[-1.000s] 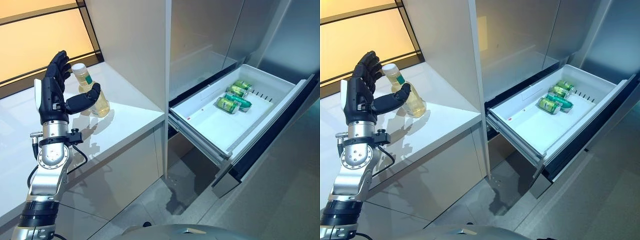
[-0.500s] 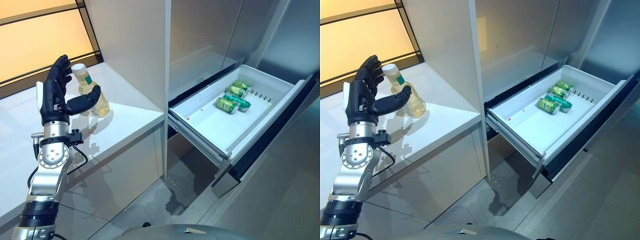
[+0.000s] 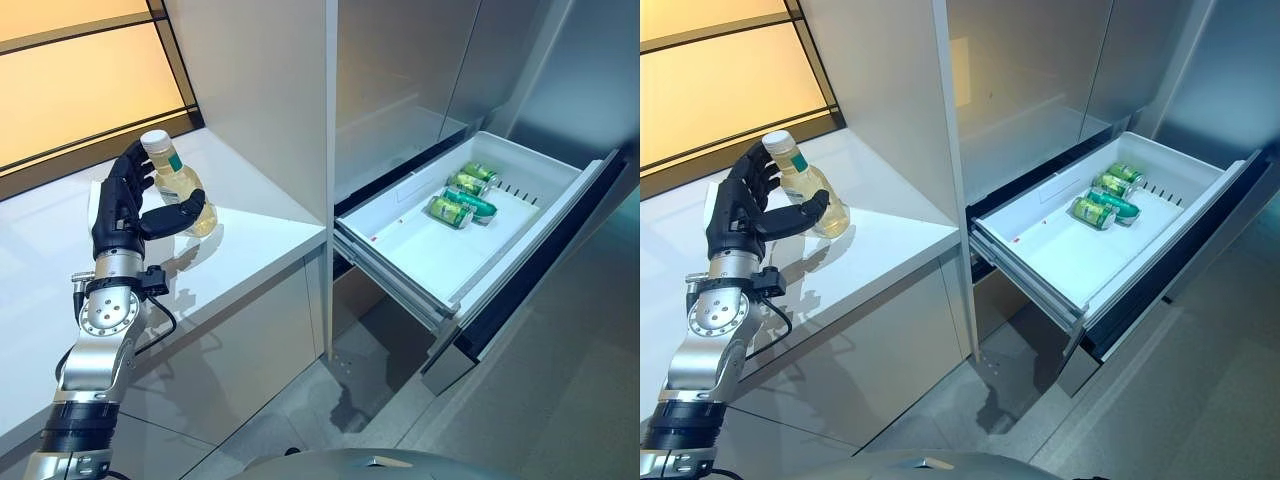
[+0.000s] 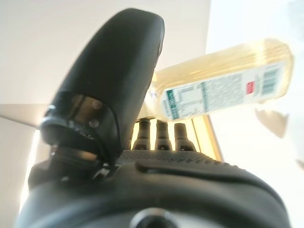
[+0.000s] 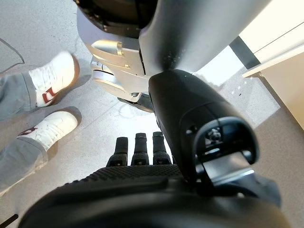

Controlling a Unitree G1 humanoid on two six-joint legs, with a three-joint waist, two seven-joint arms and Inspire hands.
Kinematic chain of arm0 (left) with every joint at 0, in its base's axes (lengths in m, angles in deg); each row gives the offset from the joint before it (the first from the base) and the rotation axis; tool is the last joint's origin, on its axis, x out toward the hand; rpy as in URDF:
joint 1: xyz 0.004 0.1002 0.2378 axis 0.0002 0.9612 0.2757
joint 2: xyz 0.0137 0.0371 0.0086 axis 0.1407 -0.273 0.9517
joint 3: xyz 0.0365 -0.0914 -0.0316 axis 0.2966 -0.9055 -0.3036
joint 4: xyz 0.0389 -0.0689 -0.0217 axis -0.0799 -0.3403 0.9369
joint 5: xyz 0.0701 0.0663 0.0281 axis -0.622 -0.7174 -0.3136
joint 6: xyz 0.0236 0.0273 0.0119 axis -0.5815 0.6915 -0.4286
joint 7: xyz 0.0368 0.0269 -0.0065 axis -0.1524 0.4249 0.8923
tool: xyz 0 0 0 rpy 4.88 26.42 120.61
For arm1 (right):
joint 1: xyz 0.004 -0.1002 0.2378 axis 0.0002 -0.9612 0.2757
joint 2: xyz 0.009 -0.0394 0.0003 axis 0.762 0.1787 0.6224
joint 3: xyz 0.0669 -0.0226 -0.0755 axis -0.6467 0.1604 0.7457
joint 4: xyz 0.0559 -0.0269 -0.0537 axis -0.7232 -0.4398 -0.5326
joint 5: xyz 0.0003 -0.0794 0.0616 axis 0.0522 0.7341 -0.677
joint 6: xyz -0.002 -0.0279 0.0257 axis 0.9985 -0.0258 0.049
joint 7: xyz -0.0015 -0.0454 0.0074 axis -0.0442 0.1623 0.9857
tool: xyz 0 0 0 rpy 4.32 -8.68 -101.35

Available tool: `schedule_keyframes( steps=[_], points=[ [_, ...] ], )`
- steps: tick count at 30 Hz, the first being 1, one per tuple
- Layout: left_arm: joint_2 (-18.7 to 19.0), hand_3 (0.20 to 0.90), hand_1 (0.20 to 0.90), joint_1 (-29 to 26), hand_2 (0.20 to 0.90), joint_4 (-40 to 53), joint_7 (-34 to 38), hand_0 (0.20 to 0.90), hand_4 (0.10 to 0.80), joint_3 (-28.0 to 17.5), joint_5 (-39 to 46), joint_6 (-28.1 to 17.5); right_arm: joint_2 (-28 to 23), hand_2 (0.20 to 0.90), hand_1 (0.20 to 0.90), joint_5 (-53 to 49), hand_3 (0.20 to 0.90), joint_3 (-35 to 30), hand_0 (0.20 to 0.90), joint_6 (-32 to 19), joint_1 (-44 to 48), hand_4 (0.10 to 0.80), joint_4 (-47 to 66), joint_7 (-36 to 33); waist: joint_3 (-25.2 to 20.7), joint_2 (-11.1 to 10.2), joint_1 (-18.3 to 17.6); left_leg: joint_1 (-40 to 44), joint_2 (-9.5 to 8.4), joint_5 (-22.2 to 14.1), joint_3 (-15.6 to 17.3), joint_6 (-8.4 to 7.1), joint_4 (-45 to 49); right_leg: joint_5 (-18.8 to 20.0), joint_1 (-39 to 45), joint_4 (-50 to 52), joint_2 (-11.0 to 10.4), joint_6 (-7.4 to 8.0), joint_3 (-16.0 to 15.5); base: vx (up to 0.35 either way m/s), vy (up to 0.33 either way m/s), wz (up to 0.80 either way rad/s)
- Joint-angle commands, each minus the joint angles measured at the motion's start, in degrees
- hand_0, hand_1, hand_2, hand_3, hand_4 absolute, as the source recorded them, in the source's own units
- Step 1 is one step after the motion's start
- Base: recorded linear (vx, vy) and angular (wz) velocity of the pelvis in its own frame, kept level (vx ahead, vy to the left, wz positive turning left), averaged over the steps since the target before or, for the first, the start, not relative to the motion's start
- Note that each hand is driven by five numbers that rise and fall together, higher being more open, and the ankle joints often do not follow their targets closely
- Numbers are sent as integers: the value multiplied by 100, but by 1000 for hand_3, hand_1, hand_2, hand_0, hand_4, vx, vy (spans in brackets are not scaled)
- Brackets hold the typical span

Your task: Put drinks into fridge and close the fridge

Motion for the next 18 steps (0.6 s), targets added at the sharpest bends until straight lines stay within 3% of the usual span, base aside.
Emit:
schedule_keyframes(
  steps=[1,18],
  points=[
    [192,900,900,-872,900,105,-1,900,800,-198,122,-334,201,900,900,5,900,132,900,32,219,800,89,174,-51,-72,-32,74,-435,-462,157,415,9,204,-262,165,-26,251,260,54,1,-2],
    [60,900,900,-1225,900,-371,-140,900,800,-15,761,-202,185,900,900,57,900,208,900,75,250,800,53,204,-76,-53,-146,170,-424,-546,224,426,15,150,-216,187,-22,261,329,13,0,-2]
  ],
)
